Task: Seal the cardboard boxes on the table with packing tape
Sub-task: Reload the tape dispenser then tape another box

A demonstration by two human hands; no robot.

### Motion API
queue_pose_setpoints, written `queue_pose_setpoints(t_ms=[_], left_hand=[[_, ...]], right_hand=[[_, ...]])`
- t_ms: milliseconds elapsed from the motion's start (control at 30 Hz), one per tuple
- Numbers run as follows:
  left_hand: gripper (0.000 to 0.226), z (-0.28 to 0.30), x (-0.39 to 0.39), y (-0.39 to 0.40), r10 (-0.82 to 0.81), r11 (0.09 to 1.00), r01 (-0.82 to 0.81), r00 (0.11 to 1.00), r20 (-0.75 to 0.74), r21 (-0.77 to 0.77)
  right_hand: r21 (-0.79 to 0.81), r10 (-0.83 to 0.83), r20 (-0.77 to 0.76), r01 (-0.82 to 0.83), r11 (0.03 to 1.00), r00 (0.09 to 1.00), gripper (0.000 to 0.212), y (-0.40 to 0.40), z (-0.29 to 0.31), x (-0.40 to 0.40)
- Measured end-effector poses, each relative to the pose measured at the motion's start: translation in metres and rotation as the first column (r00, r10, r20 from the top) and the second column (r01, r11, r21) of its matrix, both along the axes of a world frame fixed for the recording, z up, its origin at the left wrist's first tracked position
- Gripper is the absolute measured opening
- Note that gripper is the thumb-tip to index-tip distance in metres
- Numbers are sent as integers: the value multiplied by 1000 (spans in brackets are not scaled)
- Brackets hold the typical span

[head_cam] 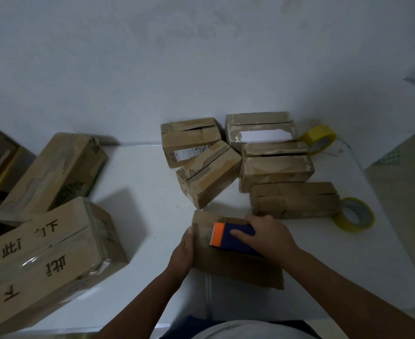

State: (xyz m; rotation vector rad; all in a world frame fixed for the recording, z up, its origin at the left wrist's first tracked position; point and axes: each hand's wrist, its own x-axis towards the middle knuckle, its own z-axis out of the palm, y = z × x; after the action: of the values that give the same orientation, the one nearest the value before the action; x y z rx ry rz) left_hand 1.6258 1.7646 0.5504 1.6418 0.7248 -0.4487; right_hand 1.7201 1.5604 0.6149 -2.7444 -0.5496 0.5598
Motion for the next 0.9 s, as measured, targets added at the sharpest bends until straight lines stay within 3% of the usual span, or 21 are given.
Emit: queue_pose_setpoints(t_ms=[100,167,233,300,333,467,633,900], left_hand=[[80,2,13,10,-21,998,16,994,-103,-56],[86,6,22,14,-96,995,97,992,-84,2],[72,7,28,13,-169,979,166,985,16,117],[53,9,31,6,-241,962,225,966,96,152],[54,8,31,4,-259,957,241,960,103,159],[71,-5,28,8,-236,963,220,968,87,158],[59,-6,31,5,-218,958,199,974,70,206],[61,-4,27,-1,-210,945,189,976,53,269]], right_hand=[[-13,-7,0,7,1000,1000,45,0,3,2],[-38,8,-25,-9,999,1000,45,0,6,3],[-72,47,-38,-50,996,998,46,2,9,3],[-111,81,-45,-85,990,996,50,5,13,3],[-130,89,-55,-95,987,995,53,6,15,4],[-131,106,-116,-121,984,988,55,5,22,7],[-186,100,-119,-121,975,988,63,-44,28,15],[-229,63,-180,-104,968,982,59,-100,10,4]])
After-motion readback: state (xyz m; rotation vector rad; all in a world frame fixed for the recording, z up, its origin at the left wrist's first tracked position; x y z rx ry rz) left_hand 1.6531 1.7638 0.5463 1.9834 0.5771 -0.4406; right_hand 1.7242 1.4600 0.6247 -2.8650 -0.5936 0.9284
